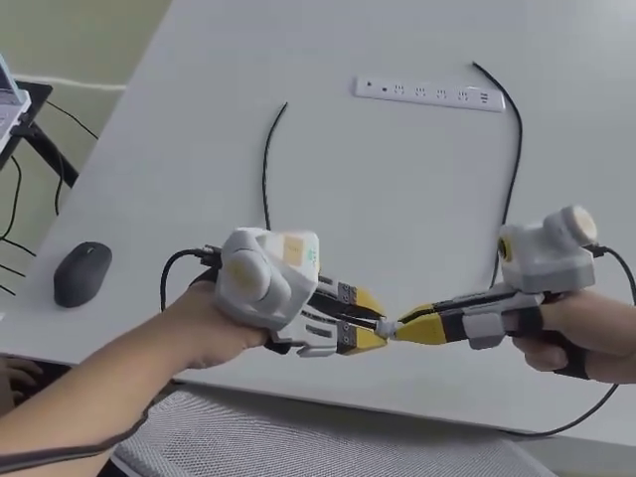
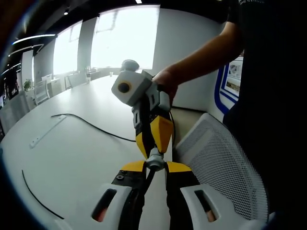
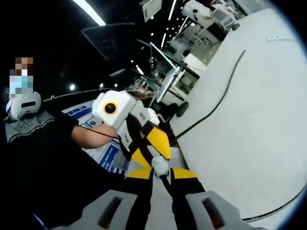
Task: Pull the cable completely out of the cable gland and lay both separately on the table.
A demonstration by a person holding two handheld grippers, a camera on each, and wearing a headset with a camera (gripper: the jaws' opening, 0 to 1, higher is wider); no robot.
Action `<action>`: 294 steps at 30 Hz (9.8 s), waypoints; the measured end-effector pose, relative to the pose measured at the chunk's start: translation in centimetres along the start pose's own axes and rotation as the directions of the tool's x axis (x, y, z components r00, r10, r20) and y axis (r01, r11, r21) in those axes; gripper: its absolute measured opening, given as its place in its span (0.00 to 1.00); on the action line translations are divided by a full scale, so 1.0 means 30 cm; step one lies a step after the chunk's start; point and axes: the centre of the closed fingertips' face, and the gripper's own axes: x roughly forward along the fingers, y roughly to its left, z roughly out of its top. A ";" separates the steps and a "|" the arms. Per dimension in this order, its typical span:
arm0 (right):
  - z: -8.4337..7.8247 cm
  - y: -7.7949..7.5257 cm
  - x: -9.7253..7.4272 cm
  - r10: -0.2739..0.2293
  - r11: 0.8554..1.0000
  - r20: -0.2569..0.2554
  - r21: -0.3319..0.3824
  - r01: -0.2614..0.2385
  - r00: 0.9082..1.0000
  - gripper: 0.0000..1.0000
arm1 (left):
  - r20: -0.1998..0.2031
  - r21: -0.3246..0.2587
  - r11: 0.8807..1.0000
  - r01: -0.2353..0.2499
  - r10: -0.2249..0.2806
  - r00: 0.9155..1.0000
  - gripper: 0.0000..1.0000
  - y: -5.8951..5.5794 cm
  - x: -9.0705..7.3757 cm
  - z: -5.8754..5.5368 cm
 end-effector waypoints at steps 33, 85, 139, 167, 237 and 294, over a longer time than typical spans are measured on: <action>-0.044 -0.044 0.010 -0.401 0.567 0.001 -0.786 0.249 0.916 0.08 | -0.010 -0.139 0.990 0.030 -0.032 0.999 0.15 -0.003 0.019 -0.040; -0.006 -0.111 -0.030 -0.753 0.252 0.235 -0.759 0.600 0.614 0.06 | -0.006 -0.102 0.993 -0.054 0.054 0.999 0.15 0.061 -0.011 -0.035; -0.025 -0.180 -0.133 -0.798 0.262 0.237 -0.691 0.674 0.554 0.00 | -0.013 -0.112 0.991 -0.076 0.075 0.997 0.15 0.061 0.014 -0.025; -0.101 -0.305 -0.272 -0.870 0.379 0.219 -0.277 0.883 0.442 0.00 | 0.012 -0.107 0.989 -0.105 0.107 0.994 0.15 0.087 -0.002 -0.012; 0.048 -0.148 -0.101 -0.803 0.203 0.330 -0.632 0.748 0.497 0.01 | -0.010 -0.005 0.990 -0.138 0.138 0.990 0.15 0.095 0.017 0.018; -0.080 -0.307 -0.299 -0.855 0.326 0.322 -0.278 0.904 0.407 0.01 | -0.006 -0.041 0.984 -0.176 0.175 0.984 0.15 0.096 0.027 0.010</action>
